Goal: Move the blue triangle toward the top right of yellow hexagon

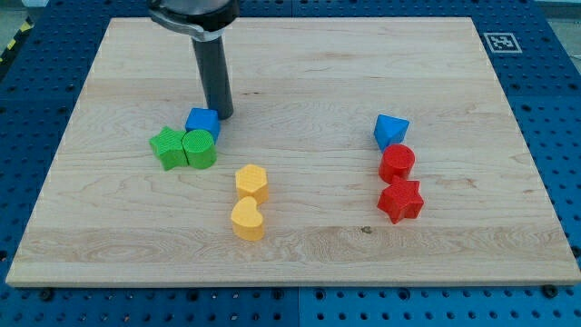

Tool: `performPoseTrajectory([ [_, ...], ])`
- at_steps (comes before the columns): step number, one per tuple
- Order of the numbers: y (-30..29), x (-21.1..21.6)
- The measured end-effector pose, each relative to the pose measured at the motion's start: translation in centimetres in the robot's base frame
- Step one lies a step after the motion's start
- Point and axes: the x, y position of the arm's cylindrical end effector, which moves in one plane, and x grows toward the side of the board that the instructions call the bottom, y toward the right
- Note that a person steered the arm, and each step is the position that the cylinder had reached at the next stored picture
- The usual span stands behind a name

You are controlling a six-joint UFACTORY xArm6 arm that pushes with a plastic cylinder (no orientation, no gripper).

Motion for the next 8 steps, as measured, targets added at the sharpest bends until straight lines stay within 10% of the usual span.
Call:
performPoseTrajectory([
  [1, 0.0, -0.1],
  [4, 27.3, 1.3],
  [6, 29.5, 7.8],
  [8, 27.0, 5.2],
])
